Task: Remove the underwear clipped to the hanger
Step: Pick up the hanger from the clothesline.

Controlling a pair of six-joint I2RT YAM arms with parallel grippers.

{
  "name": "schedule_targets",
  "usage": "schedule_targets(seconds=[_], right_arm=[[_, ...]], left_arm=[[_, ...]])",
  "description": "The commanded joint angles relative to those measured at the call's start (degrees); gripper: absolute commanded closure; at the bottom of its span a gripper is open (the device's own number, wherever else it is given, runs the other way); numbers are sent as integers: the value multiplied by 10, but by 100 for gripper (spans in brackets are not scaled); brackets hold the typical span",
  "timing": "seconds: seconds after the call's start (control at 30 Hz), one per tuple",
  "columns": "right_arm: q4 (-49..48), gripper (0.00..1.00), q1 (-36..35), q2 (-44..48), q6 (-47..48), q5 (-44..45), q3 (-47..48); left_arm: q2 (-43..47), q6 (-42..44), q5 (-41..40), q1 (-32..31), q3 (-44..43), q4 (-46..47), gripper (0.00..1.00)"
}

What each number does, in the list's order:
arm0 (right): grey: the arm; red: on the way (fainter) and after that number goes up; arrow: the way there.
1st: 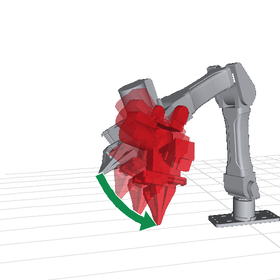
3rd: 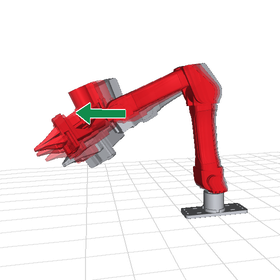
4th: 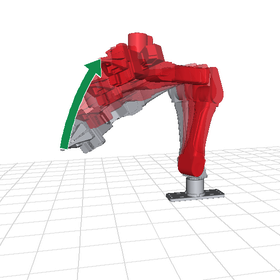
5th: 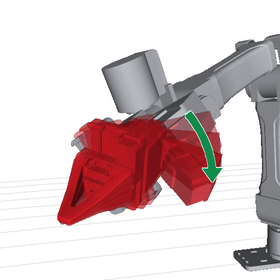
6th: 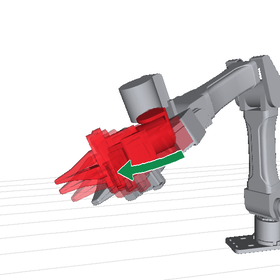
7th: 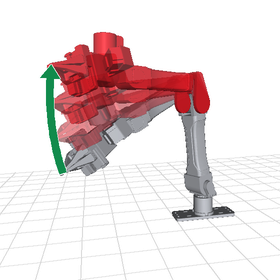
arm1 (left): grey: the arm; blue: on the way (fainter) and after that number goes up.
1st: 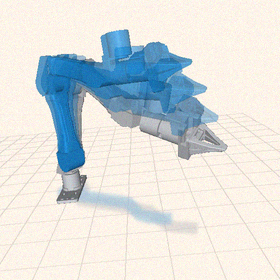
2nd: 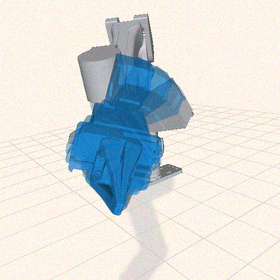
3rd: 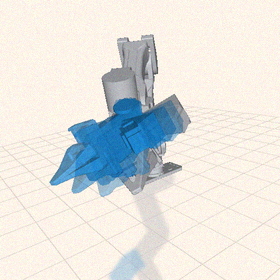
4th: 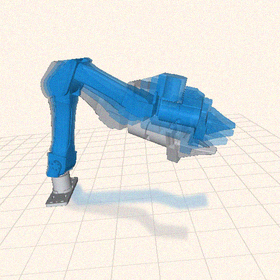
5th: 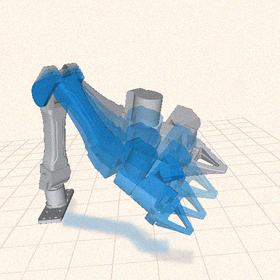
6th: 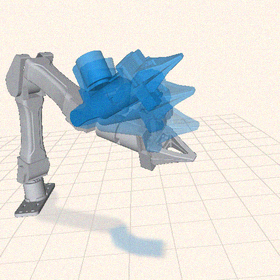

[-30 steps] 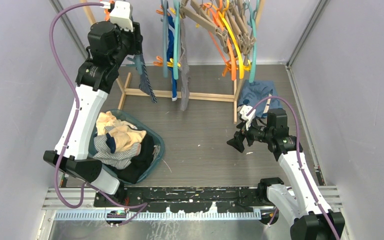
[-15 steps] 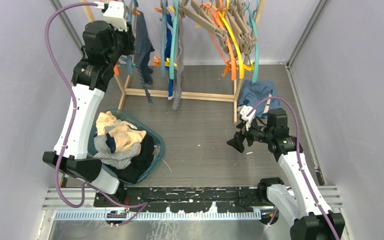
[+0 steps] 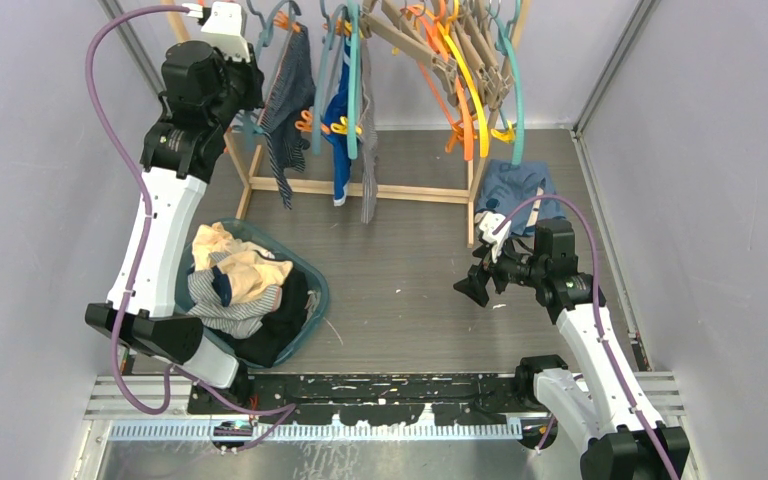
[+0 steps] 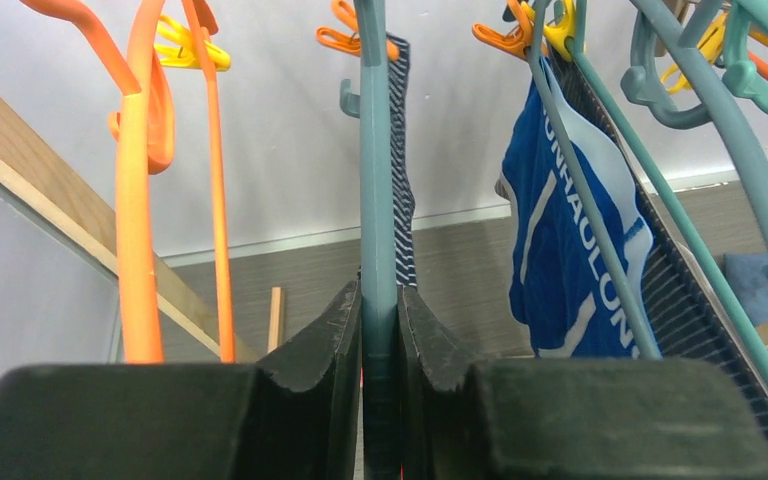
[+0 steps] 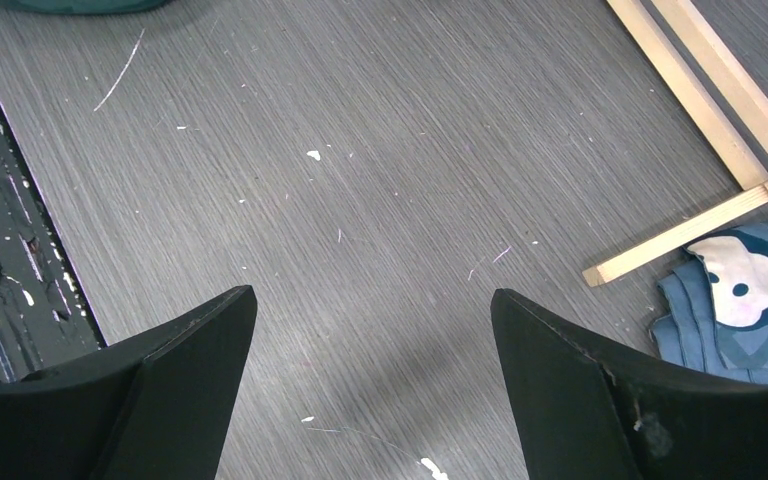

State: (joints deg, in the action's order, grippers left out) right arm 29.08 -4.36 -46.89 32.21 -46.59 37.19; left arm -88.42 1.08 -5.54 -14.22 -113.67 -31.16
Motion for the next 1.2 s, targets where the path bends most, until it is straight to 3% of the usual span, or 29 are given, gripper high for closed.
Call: schedule_targets(seconds=[0.0,0.17,0.4,0.8,1.17], right_arm=[[-23,6,1,10,6,-12,2],[-23,5,1,11,7,-12,0],[-23,4,1,8,8,-12,1],[-24,4,1,5,8,-10,-1],[-24,3,2,2,10,-9,-2]], left_arm=[[15,-20,21,3,-4,41,85],[24,-25,25,3,15,71,100],[78,-18,29,3,135,210,100],[91,-18,31,3,196,310,100],[93,-34,-17,2,243,420,100]])
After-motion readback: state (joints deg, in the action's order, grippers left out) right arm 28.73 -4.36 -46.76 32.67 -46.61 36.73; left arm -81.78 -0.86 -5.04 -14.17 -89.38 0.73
